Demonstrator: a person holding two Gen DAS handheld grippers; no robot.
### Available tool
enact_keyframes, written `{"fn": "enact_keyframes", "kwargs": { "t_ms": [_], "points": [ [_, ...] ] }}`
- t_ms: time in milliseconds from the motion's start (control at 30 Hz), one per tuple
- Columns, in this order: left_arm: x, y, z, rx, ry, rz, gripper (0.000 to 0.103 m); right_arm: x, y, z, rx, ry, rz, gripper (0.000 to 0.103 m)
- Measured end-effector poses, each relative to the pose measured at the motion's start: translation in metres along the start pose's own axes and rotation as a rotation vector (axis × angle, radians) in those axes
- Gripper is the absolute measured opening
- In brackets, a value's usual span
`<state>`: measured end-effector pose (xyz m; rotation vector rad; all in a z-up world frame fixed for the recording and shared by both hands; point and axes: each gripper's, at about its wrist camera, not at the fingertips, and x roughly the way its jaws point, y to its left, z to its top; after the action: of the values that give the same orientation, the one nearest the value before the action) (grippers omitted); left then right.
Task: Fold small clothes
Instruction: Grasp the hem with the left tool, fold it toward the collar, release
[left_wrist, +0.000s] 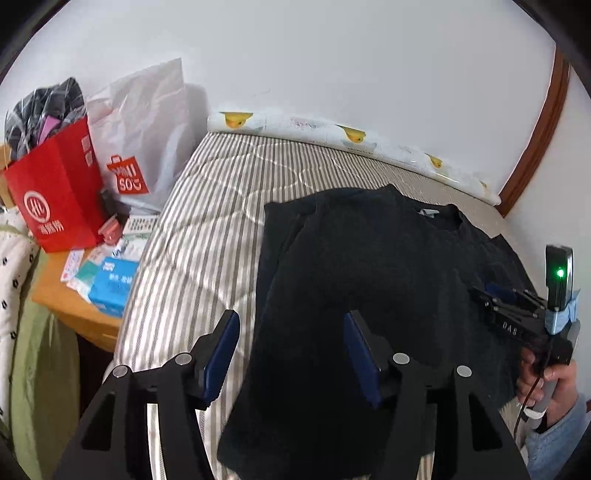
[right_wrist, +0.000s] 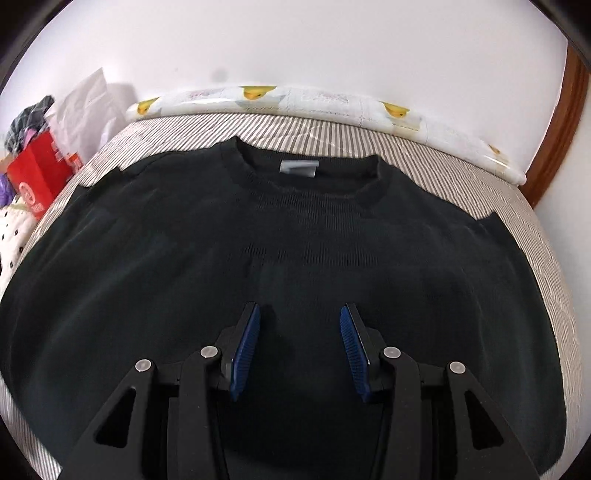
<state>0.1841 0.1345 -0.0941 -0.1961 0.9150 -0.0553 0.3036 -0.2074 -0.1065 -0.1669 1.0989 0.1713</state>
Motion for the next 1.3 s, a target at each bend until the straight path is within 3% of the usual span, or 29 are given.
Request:
{"fn": "enact_keyframes", "kwargs": {
  "t_ms": [333,733,1067,1300],
  "points": [
    [-0.019,0.019,-0.055,-0.097,0.012,-0.094,0.057,-0.040,0.011,-0.060,-0.028,-0.041,0.006,0.045],
    [-0.026,0.023,-0.109,-0.141,0.056,-0.146,0.059,-0.074,0.011,-0.109,-0.018,-0.078,0.021,0.045],
    [-0.012,0.022,-0.115,-0.241,0.023,-0.249,0.062,-0.098,0.003,-0.132,-0.020,-0.068,0.049,0.045],
    [0.001,0.022,-0.102,-0.331,-0.017,-0.280,0.066,-0.104,-0.018,-0.137,0.038,-0.059,-0.002,0.045]
  ]
}}
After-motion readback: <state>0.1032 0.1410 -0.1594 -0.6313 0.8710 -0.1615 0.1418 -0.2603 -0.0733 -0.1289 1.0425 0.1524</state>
